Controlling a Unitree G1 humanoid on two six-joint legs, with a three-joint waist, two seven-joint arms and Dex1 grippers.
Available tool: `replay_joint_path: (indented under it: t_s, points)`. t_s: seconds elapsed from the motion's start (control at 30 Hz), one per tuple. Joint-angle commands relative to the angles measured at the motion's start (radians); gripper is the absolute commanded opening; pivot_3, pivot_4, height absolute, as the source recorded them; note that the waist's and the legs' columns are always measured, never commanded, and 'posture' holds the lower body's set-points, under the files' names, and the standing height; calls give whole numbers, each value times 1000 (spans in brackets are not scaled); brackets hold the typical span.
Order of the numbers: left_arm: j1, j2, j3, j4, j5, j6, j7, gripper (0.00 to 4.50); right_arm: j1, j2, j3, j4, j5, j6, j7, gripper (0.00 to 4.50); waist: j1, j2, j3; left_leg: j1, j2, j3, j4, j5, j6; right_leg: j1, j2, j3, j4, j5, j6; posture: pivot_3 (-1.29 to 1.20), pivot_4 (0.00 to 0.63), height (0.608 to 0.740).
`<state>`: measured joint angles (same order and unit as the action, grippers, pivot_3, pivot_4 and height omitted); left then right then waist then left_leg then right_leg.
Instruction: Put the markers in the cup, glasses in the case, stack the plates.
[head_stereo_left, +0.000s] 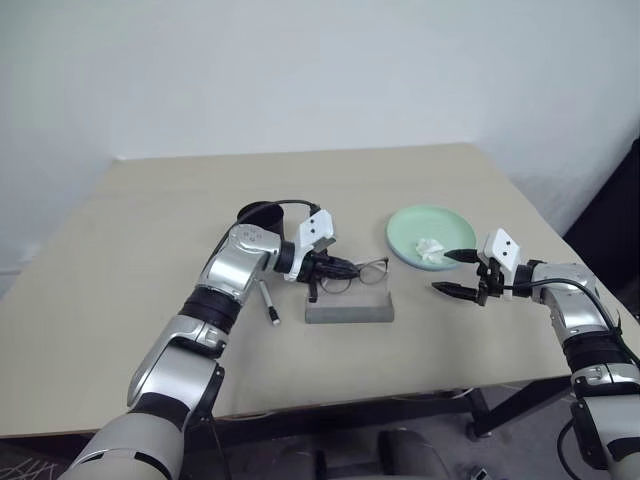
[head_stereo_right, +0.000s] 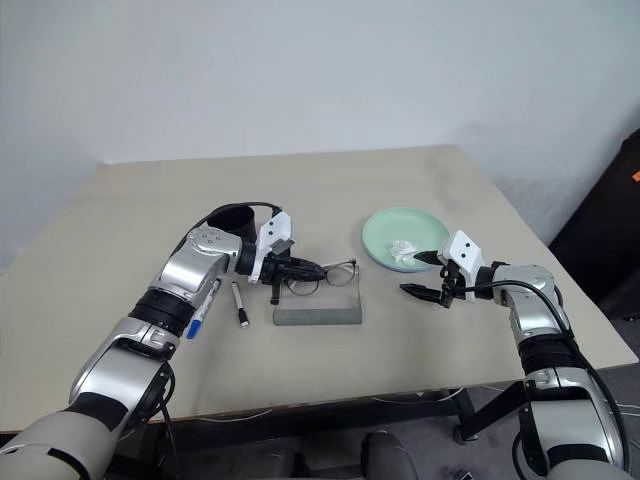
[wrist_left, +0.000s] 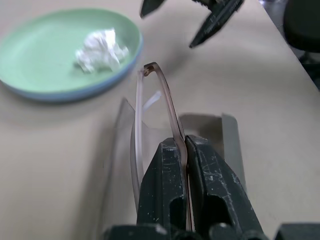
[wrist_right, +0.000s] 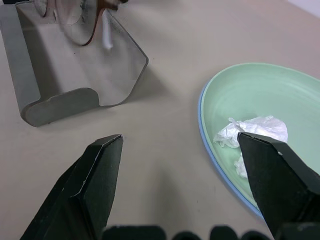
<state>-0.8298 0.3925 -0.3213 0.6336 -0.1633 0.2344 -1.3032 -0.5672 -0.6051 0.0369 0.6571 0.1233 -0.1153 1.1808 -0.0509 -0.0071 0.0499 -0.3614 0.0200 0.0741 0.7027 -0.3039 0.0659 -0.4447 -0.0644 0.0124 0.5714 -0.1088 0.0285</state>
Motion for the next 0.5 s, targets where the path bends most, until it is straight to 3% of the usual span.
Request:
replay_joint_path:
  t_s: [0.03,0.5]
  points:
    - [-49,-11,4,47,27,-48,-37,39,-23,-3,-11,-25,11,-11,0,3991,0,0,0,0,0,0,0,0,0,0,0,0,0,0,0,0,0,740]
    - [-92,-73,-1,251,104,-147,-116,39,-16,-8,-13,-35,14,-1,3,3991,-1,0,0,0,-2,-2,0,0,0,0,-1,2,0,0,1,0,0,740]
